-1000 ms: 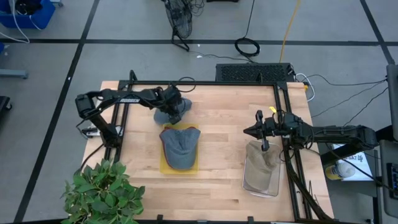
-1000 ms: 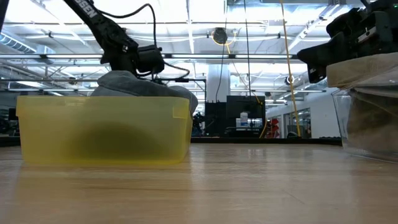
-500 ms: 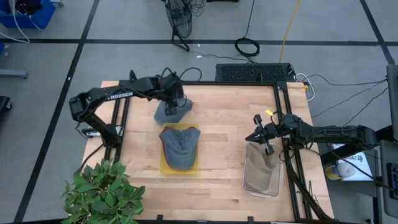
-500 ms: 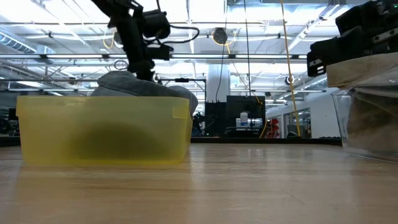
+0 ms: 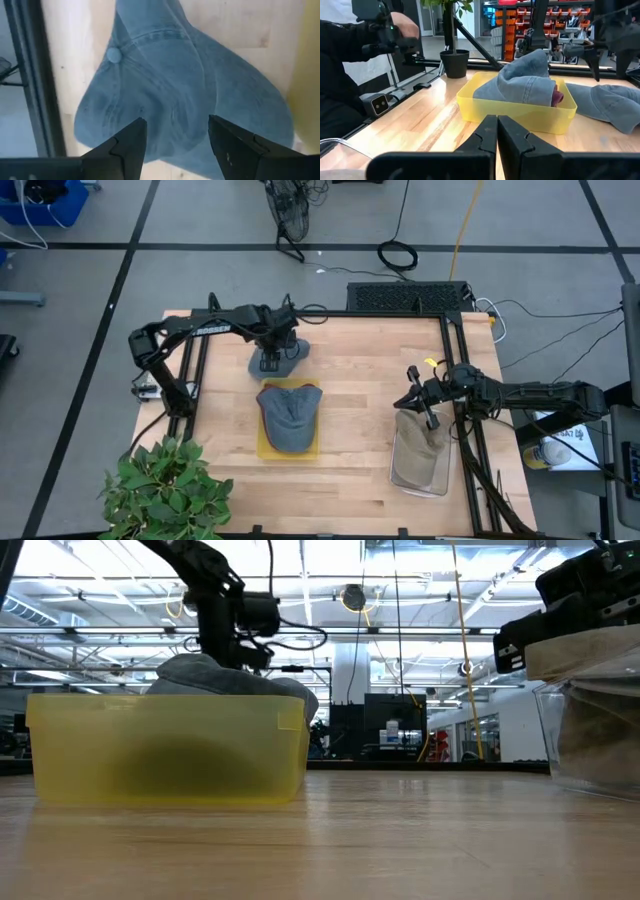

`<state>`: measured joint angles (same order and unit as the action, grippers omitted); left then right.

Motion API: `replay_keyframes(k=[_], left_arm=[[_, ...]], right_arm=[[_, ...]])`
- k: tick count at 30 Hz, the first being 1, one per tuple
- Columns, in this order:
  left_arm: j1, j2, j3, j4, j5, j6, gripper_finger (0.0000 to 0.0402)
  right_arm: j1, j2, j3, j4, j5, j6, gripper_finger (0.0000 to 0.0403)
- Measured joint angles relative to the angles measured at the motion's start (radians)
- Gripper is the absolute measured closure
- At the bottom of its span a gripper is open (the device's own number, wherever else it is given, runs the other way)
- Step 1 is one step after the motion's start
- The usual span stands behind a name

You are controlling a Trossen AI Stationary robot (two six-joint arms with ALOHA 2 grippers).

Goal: Pick & Place hat
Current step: Put the blue cap into the yellow bin

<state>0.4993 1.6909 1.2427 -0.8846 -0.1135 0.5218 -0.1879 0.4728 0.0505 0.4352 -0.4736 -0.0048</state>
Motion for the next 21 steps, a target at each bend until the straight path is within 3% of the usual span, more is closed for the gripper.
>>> replay_keyframes(k=[21], left_arm=[[0.013,0.040,-0.001,-0.060,0.057,-0.075,0.0188]], right_arm=[[0.000,0.000,0.000,0.001,0.000,-0.005,0.0399]])
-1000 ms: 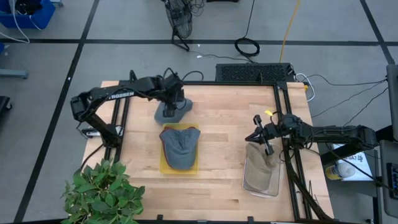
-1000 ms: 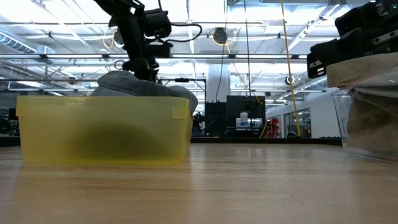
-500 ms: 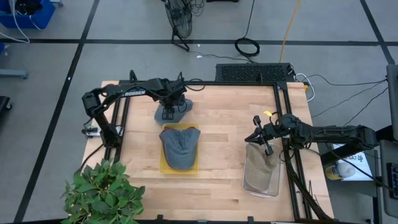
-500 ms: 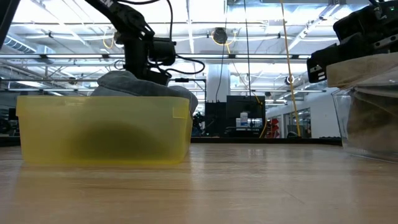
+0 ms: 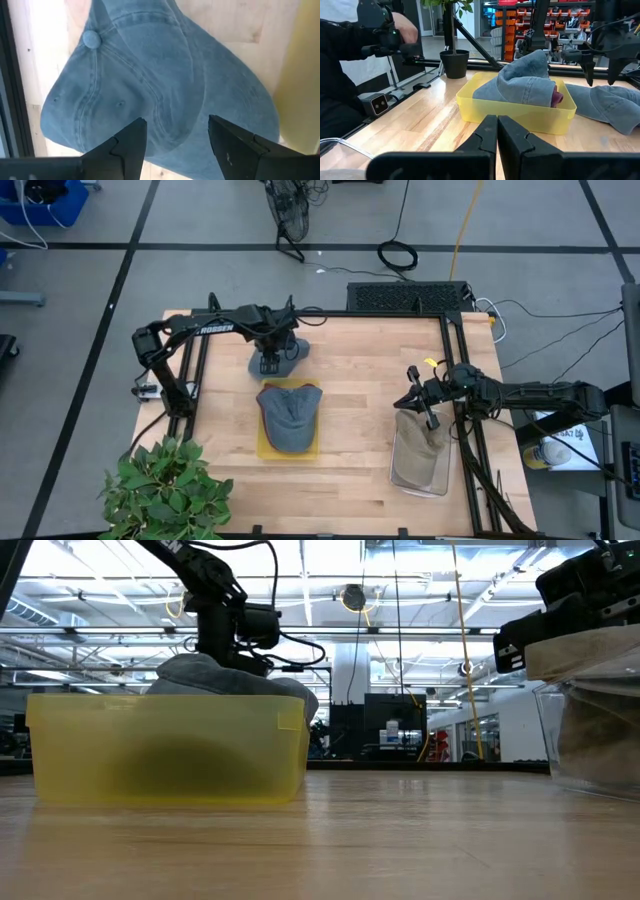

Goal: Pick & Place hat
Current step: Put the blue cap into the yellow bin

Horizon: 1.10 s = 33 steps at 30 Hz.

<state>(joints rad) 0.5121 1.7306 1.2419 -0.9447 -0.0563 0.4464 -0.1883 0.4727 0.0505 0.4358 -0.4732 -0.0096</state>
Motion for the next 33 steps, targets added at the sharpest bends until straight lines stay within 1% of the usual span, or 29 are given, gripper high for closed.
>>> replay_keyframes(k=[9,19,26,27,28,30,33], left_arm=[[0.000,0.000,-0.026,0.005,0.050,-0.011,0.0188],[0.005,0.000,-0.031,0.062,0.057,-0.029,0.0188],[0.019,0.079,-0.030,0.080,0.055,-0.028,0.0188],[0.020,0.093,-0.029,0.081,0.042,-0.019,0.0190],[0.019,0.103,-0.027,0.082,0.019,-0.013,0.0195],[0.014,0.112,-0.027,0.075,-0.037,-0.010,0.0218],[0.008,0.109,-0.024,0.061,-0.046,0.021,0.0284]], right_arm=[[0.000,0.000,0.000,0.013,0.000,-0.002,0.0399],[0.000,0.000,0.000,0.066,0.000,-0.010,0.0399],[0.000,0.000,0.000,0.065,0.000,0.004,0.0399],[0.000,0.000,0.000,0.065,0.000,0.005,0.0399],[0.000,0.000,0.000,0.065,0.000,0.005,0.0399],[0.000,0.000,0.000,0.065,0.000,0.005,0.0399],[0.000,0.000,0.000,0.061,0.000,0.005,0.0399]])
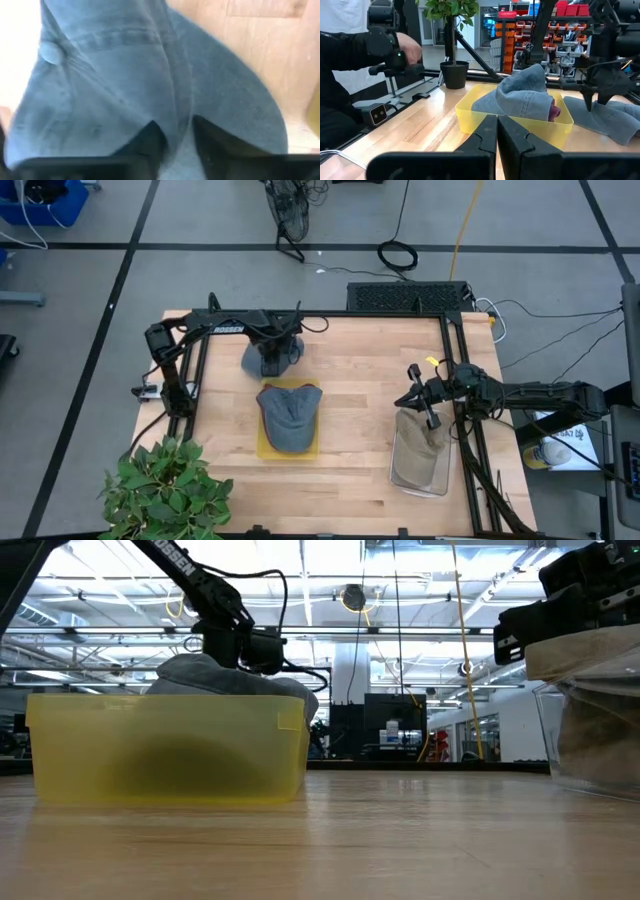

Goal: Pick & Place hat
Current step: Put the blue cap into the yellow bin

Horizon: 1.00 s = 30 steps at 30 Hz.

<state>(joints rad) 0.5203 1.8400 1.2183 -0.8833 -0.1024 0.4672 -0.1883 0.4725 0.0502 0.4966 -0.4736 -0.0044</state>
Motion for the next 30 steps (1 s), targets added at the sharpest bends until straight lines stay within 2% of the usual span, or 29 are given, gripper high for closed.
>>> replay_keyframes(k=[3,4,10,15,18,24,30], left_arm=[[-0.002,-0.020,0.017,-0.003,-0.015,0.015,0.0372],[-0.004,-0.028,0.026,-0.003,-0.025,0.001,0.0385],[-0.021,-0.092,0.122,-0.006,-0.111,-0.068,0.0395],[-0.074,-0.175,0.225,-0.006,-0.129,-0.136,0.0397],[-0.123,-0.229,0.293,-0.017,-0.134,-0.226,0.0396],[-0.277,-0.311,0.393,-0.113,-0.149,-0.433,0.0398],[-0.493,-0.338,0.407,-0.283,-0.271,-0.635,0.0399]], right_arm=[[0.000,0.000,0.000,0.001,0.000,0.010,0.0399],[0.000,0.000,0.000,0.002,0.000,0.015,0.0399],[0.000,0.000,0.000,0.009,0.000,0.019,0.0399],[0.000,0.000,0.000,0.008,-0.001,0.020,0.0399],[0.000,0.000,0.000,0.006,-0.002,0.035,0.0399],[0.000,0.000,0.000,-0.001,-0.002,0.037,0.0399],[0.000,0.000,0.000,-0.001,-0.001,0.037,0.0399]])
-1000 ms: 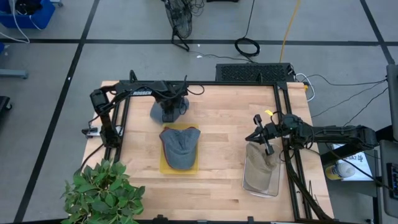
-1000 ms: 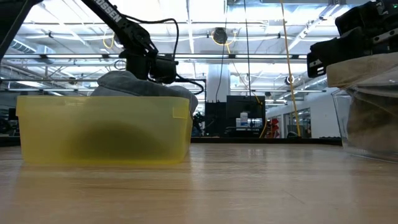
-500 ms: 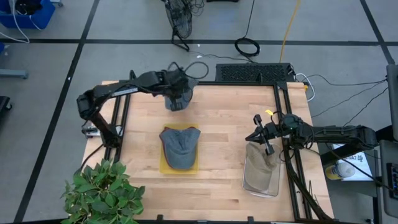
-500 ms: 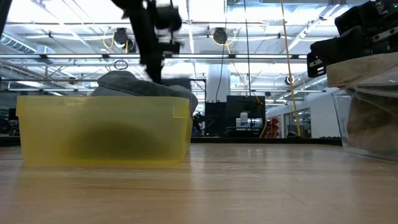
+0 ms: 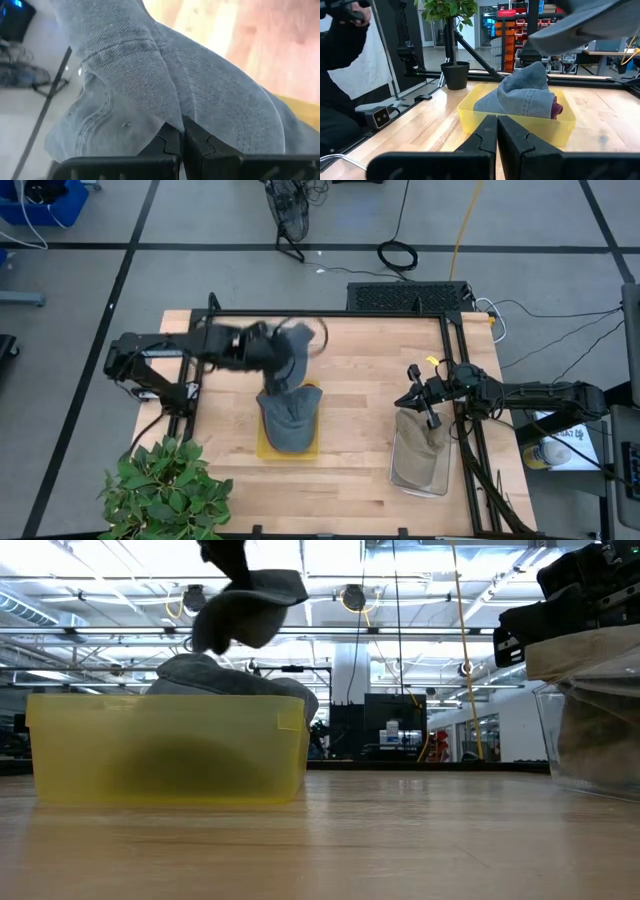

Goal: Pick & Place hat
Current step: Put the blue cap into the yellow bin

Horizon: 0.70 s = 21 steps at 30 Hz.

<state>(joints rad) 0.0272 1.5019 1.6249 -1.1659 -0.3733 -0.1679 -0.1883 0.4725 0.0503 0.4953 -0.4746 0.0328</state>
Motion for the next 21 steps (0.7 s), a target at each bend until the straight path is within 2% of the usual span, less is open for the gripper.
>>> replay_keyframes(k=[4,11,16,21], left_arm=[[-0.139,0.013,0.000,-0.081,-0.030,-0.175,0.0400],[-0.325,0.073,0.000,-0.066,-0.048,-0.385,0.0400],[-0.384,0.140,0.000,-0.082,-0.039,-0.498,0.0400],[-0.388,0.220,0.000,-0.109,0.006,-0.571,0.0400]], right_arm=[[0.000,0.000,0.000,0.011,0.006,-0.025,0.0399],[0.000,0.000,0.000,0.062,0.060,-0.063,0.0399],[0.000,0.000,0.000,0.114,0.059,-0.083,0.0399],[0.000,0.000,0.000,0.151,0.059,-0.114,0.0399]])
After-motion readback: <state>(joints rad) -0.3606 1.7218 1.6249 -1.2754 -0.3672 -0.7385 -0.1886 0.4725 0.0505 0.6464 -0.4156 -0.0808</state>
